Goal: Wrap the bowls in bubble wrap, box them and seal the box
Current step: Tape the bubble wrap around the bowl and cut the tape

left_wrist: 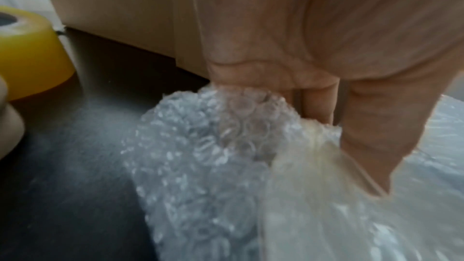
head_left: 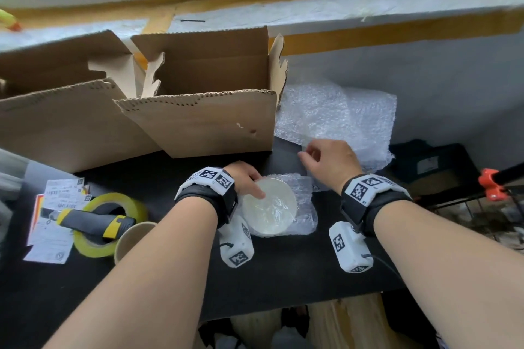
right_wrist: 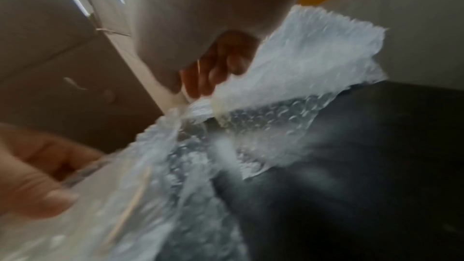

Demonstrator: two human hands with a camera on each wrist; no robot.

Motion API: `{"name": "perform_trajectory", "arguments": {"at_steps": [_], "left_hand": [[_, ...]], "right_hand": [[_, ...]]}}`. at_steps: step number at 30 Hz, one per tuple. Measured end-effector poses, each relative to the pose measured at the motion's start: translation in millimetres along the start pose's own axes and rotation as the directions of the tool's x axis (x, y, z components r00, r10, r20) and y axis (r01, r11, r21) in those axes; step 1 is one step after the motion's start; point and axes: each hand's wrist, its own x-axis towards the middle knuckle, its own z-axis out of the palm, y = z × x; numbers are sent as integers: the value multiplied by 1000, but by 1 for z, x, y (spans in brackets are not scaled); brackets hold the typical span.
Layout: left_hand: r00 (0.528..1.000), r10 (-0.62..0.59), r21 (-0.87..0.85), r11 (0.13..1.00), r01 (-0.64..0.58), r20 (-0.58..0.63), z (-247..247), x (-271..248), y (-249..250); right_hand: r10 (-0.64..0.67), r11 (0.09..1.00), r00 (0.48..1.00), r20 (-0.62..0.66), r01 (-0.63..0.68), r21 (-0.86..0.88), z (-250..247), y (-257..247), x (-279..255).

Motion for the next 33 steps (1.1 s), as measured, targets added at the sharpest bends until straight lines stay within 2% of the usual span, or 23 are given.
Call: {"name": "perform_trajectory", "arguments": {"at_steps": [2, 4, 7, 11, 14, 18, 22, 25, 28, 31, 33], "left_hand": [[1000, -21, -53, 998, 21, 4, 0, -1, -4], [999, -40, -130, 991, 37, -19, -2, -4, -9], [994, -91, -222, 972, 76, -56, -6, -7, -18], [985, -158, -111, 980, 166, 72, 0, -6, -24], [984, -146, -67, 986, 153, 104, 7, -5, -24], [987, -133, -136, 980, 144, 85, 2, -18, -24], [996, -92, -161, 982, 94, 20, -26, -51, -11], [994, -86, -240, 968, 66, -72, -51, -82, -1], [992, -71, -358, 933, 29, -105, -75, -111, 7], [990, -23, -516, 855, -54, -142, -100, -141, 16], [965, -38, -582, 803, -126, -261, -122, -151, 21]], "right_hand": [[14, 998, 972, 235, -26, 50, 6, -9, -4], [37, 999, 897, 440, -39, -5, 11, -15, -9], [91, 995, 840, 534, -95, -19, 17, -16, -14], [150, 950, 782, 605, -285, 132, 25, -17, -17], [160, 931, 797, 582, -317, 179, 30, -20, -20], [139, 922, 813, 565, -314, 225, 20, -20, -24], [115, 909, 836, 536, -306, 282, -9, -31, -27], [77, 905, 845, 530, -282, 318, -41, -47, -27], [18, 919, 858, 514, -216, 330, -79, -68, -28], [-25, 911, 883, 468, -173, 374, -117, -87, -24], [-39, 897, 907, 419, -154, 415, -139, -98, -18]]}}
